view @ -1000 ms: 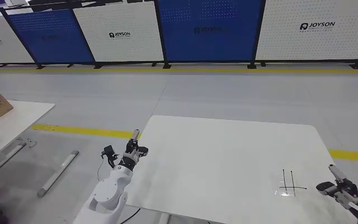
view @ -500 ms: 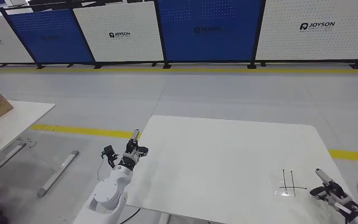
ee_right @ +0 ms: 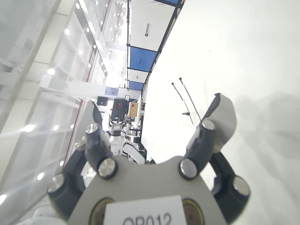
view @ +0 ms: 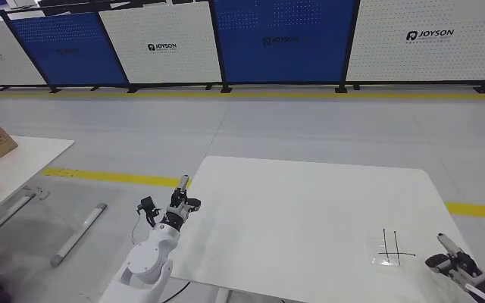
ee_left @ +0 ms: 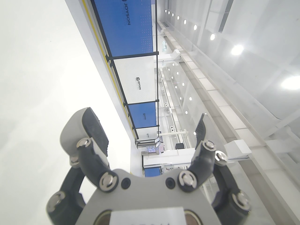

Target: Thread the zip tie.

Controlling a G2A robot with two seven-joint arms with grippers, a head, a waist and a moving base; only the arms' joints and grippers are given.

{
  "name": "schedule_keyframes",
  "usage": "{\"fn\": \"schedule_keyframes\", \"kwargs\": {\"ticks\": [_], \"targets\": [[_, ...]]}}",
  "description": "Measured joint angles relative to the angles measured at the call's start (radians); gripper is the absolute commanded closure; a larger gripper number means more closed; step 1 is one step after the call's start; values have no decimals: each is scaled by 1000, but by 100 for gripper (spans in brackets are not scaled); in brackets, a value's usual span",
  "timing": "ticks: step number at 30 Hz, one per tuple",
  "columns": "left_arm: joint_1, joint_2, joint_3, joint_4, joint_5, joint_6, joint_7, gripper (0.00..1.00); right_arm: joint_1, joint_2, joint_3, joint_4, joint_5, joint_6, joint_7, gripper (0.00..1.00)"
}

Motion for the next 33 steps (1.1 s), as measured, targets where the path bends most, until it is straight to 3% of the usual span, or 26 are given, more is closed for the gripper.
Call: {"fn": "schedule_keyframes", "kwargs": {"ticks": [5,20,27,33], "targets": [[0,0,0,0,0,0,0,0,5,2,-14,23,6,-46,41,0],[0,0,0,0,0,0,0,0,17,4,-29,34,-23,-40,33,0],[0,0,0,0,0,0,0,0,48,2,-91,55,-102,-23,-15,0],[0,0,0,0,0,0,0,0,61,3,-102,67,-112,-21,-33,0]]}}
